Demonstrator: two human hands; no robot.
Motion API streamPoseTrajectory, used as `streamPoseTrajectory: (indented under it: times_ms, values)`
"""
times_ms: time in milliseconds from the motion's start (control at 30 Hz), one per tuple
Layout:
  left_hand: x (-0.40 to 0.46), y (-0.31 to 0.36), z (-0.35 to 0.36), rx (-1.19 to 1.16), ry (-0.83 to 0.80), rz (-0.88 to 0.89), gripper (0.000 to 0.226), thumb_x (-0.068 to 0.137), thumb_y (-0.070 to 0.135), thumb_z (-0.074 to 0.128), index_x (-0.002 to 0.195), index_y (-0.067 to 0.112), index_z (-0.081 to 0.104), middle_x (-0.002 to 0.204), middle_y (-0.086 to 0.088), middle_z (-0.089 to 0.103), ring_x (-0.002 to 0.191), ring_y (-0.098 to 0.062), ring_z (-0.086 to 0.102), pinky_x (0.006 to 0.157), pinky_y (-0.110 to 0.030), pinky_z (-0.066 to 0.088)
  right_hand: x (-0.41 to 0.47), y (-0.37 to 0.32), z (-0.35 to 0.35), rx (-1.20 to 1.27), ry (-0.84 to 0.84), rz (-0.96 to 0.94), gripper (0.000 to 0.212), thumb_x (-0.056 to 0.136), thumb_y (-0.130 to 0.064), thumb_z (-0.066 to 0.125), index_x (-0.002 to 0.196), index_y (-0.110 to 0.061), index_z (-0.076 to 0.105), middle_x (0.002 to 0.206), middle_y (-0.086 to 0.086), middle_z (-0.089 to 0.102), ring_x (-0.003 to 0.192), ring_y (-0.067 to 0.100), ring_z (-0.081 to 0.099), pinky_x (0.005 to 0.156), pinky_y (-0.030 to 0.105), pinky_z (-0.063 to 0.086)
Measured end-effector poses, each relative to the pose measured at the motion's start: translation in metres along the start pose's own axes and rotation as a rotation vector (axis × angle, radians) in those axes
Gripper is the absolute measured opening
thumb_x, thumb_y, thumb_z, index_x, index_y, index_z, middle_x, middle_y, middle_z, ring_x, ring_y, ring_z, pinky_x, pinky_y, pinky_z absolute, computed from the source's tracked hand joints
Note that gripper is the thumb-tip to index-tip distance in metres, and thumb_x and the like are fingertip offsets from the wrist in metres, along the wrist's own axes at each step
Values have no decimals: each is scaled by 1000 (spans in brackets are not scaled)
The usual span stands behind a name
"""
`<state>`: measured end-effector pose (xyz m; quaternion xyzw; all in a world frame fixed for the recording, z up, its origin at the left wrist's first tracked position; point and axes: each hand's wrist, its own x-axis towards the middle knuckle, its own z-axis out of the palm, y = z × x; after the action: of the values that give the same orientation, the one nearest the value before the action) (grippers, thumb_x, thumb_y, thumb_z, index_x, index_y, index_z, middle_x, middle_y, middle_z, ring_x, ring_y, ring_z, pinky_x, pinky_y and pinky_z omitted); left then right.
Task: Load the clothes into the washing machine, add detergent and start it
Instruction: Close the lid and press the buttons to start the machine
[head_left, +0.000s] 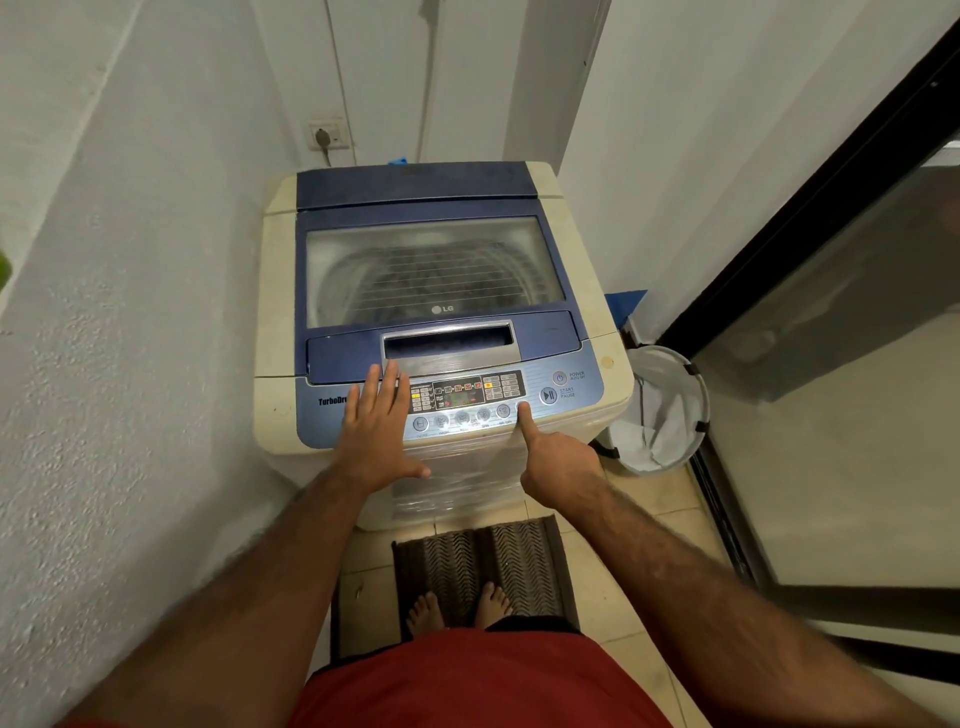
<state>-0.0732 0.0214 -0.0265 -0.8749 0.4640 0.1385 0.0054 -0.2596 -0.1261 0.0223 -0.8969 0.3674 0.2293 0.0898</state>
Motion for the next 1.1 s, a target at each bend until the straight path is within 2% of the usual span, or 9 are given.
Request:
streamPoseTrajectory:
  times_ms: [267,433,567,633,800,967,1100]
  values:
    - [-6,-3,-8,-55,-26,34,139,61,71,72,151,12,-15,157,-8,-26,144,-27,-26,116,-46,-11,-12,5,-4,75,-30,-19,96,87,-24,56,155,-31,-11,80,0,55,74,22,55,60,30,42]
    - [-11,-5,-6,-54,-39,35,137,62,71,71,150,12,-17,157,-8,-28,143,-27,-27,117,-46,-11,-22,18,10,92,36,5,87,88,-30,54,156,-30,0,102,5,67,87,25,62,66,31,43]
    - [-10,-3,-8,-73,-48,27,136,63,71,71,151,13,-15,157,-8,-28,143,-26,-27,117,-46,-10,-22,29,12,79,59,26,86,89,-32,55,156,-30,0,105,5,66,89,23,62,66,31,45]
    - [-11,-4,-8,-85,-42,27,134,63,74,69,152,13,-13,157,-7,-26,144,-26,-26,118,-46,-9,-19,34,11,80,57,38,87,89,-33,55,156,-30,0,104,4,66,91,24,63,67,33,48]
    - [-11,-4,-11,-96,-41,23,131,64,81,59,152,13,-10,158,-6,-24,145,-24,-24,118,-45,-8,-10,47,4,111,54,53,90,87,-28,57,155,-32,-2,94,2,63,80,21,61,64,32,50]
    - [-10,-1,-12,-104,-43,8,132,63,82,59,152,13,-10,158,-6,-24,145,-24,-24,119,-45,-8,-4,53,2,95,38,28,91,86,-23,57,155,-34,-1,94,3,65,83,22,65,69,35,57]
    - [-11,-3,-11,-93,-43,19,132,63,81,60,152,13,-10,158,-7,-23,145,-24,-23,118,-45,-8,-1,52,-2,91,20,1,91,85,-17,52,154,-36,-3,84,1,59,75,22,60,60,31,51]
